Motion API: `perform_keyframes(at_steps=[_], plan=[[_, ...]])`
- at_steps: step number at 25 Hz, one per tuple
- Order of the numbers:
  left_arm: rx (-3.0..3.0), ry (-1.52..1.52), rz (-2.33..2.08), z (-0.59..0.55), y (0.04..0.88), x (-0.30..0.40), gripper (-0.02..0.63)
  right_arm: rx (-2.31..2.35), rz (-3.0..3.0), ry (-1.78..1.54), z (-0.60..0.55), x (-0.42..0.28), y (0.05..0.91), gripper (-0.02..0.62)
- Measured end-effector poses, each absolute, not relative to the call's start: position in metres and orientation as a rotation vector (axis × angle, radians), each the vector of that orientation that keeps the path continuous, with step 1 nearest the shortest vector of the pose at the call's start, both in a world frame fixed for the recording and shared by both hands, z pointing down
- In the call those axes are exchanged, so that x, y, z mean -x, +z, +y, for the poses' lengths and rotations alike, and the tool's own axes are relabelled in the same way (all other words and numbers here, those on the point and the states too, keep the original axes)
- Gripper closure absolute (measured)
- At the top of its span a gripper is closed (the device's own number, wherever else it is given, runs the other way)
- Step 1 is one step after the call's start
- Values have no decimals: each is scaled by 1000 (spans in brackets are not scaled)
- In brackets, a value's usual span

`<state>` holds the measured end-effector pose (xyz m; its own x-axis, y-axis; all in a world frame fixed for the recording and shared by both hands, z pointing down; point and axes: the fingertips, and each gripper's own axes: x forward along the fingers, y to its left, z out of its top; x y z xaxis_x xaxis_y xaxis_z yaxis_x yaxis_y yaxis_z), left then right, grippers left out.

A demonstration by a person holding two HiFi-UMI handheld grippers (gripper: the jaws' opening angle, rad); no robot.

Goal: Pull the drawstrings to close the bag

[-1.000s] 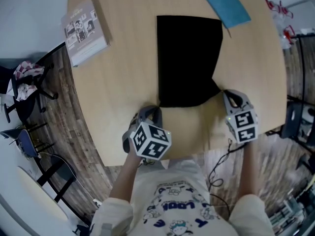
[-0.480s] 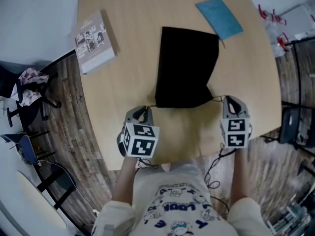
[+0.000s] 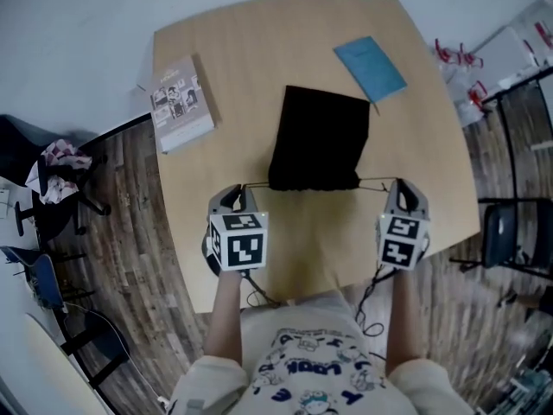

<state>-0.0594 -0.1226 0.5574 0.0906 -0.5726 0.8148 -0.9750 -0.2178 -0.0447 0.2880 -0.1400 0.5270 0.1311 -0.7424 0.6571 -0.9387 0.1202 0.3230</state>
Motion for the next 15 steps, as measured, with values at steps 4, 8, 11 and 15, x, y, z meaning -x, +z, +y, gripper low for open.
perform_keyframes(at_steps=[4, 8, 11, 15], plan=[[-1832, 980, -1607, -134, 538, 75, 583, -1756, -1588, 268, -143, -286, 502, 589], [-1805, 973, -1671, -139, 527, 91, 583, -1849, -1541, 258, -143, -285, 481, 589], [-1780, 940, -1704, -140, 520, 102, 583, -1913, -1513, 271, -143, -285, 471, 589], [-1753, 940, -1776, -142, 509, 117, 583, -1984, -1465, 278, -140, -288, 460, 589]])
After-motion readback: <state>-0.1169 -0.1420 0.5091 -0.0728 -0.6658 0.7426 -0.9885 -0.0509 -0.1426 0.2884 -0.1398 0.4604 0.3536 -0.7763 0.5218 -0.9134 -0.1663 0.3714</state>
